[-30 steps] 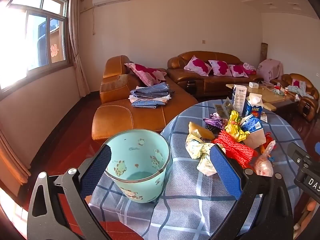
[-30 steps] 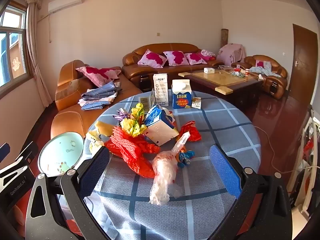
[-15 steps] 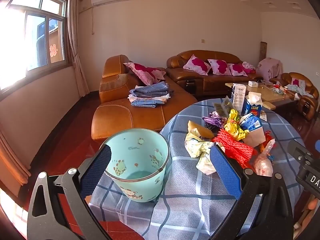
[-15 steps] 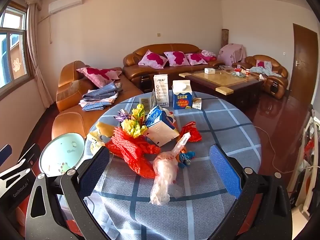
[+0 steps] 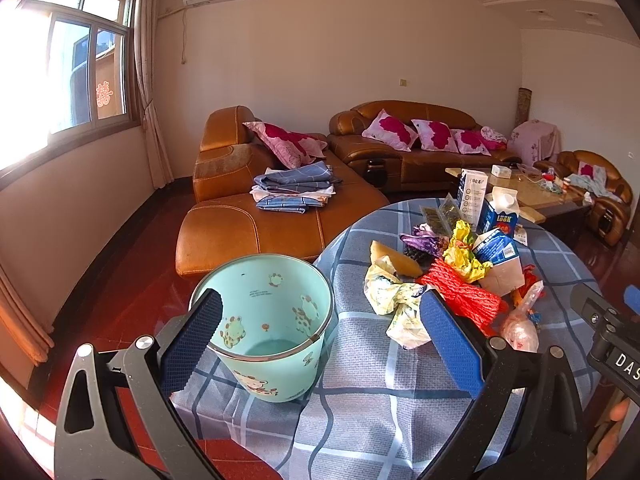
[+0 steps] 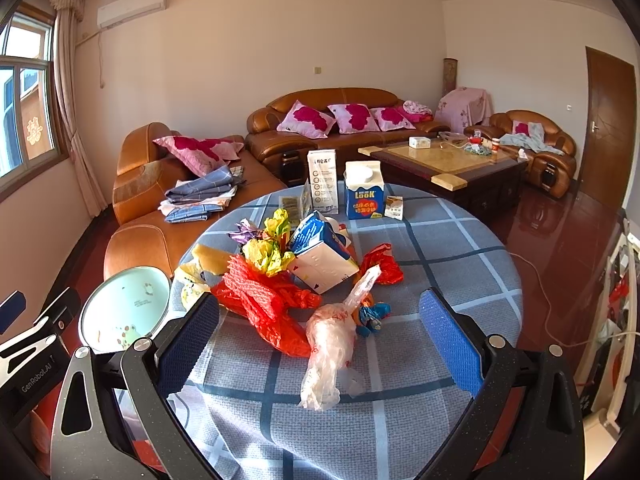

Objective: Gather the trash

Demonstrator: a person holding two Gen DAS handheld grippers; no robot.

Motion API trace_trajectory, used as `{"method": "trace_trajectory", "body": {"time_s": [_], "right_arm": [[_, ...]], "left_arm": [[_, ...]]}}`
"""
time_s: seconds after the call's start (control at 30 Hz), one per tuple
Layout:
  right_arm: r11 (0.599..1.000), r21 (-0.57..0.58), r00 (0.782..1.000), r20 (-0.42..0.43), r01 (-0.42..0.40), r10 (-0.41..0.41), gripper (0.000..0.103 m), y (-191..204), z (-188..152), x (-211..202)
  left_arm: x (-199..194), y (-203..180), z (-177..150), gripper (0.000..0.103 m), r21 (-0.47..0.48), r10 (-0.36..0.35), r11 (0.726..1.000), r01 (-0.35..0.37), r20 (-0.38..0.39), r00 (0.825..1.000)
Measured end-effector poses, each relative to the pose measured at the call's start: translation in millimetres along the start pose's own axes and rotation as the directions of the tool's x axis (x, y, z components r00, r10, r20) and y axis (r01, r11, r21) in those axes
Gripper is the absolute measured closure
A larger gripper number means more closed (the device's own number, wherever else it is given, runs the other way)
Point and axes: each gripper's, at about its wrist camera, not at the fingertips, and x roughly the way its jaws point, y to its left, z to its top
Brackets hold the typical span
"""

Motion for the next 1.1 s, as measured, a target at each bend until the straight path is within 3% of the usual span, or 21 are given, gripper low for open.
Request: {"method": "trace_trajectory", "body": {"time_s": [1.1], "right_arm": [[1.000, 0.002, 1.000, -0.003, -0.004, 0.004, 0.005, 1.5, -0.2, 0.4]], "left_arm": [[-0.5, -0.9, -1.3, 0.006, 0.002, -0.004, 1.000, 0.004, 0.001, 1.000]]}}
